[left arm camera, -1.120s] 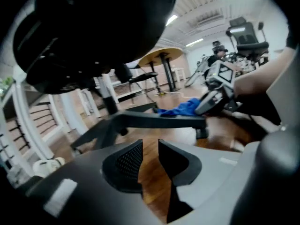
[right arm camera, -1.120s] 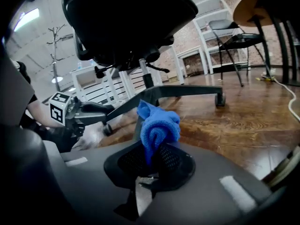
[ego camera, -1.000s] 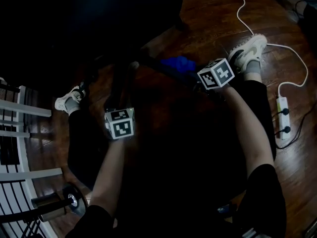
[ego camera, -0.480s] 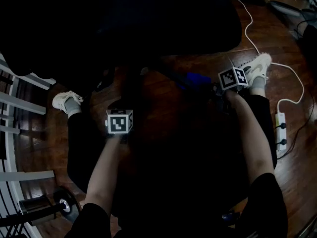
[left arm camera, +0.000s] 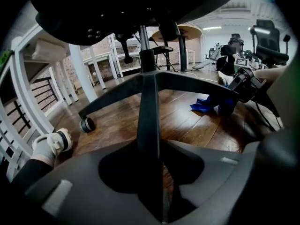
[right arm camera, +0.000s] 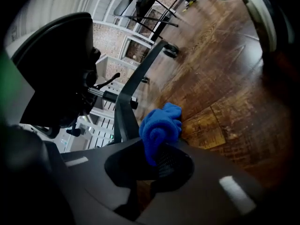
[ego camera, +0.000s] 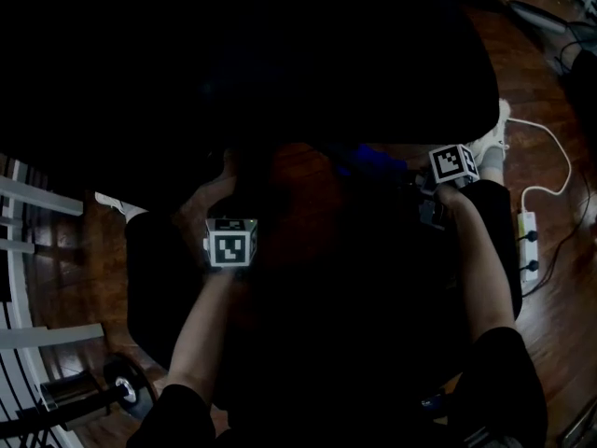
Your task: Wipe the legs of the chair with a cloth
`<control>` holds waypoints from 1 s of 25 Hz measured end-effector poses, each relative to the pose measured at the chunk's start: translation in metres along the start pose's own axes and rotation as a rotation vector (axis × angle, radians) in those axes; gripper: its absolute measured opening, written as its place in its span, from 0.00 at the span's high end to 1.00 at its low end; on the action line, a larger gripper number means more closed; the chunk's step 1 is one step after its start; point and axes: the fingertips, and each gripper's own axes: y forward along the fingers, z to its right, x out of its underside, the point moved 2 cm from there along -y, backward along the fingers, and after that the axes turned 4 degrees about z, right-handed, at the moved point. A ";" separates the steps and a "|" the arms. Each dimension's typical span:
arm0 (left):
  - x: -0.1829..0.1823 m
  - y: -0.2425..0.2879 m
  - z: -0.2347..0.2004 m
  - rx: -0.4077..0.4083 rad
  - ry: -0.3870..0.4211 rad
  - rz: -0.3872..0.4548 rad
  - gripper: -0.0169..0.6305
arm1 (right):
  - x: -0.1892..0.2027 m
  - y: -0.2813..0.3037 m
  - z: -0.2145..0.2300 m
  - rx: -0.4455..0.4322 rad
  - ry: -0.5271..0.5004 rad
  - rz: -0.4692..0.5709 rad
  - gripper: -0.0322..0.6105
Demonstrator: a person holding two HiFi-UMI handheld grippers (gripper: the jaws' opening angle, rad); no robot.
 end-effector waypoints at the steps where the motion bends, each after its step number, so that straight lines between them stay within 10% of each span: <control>1: 0.007 0.004 0.003 0.018 -0.016 -0.018 0.75 | 0.001 -0.003 0.002 -0.007 0.014 0.022 0.90; 13: -0.011 0.045 -0.022 0.146 0.144 -0.009 0.74 | 0.034 0.004 -0.009 -0.042 -0.004 0.103 0.90; 19: -0.034 0.056 -0.059 0.016 0.364 -0.013 0.65 | 0.076 0.038 -0.039 -0.036 -0.103 0.106 0.89; 22: -0.057 0.025 -0.057 -0.037 0.291 0.115 0.62 | 0.097 0.060 -0.056 -0.039 -0.134 0.110 0.89; 25: -0.057 -0.017 -0.018 0.092 0.051 0.253 0.62 | 0.114 0.084 -0.080 -0.093 -0.165 0.107 0.89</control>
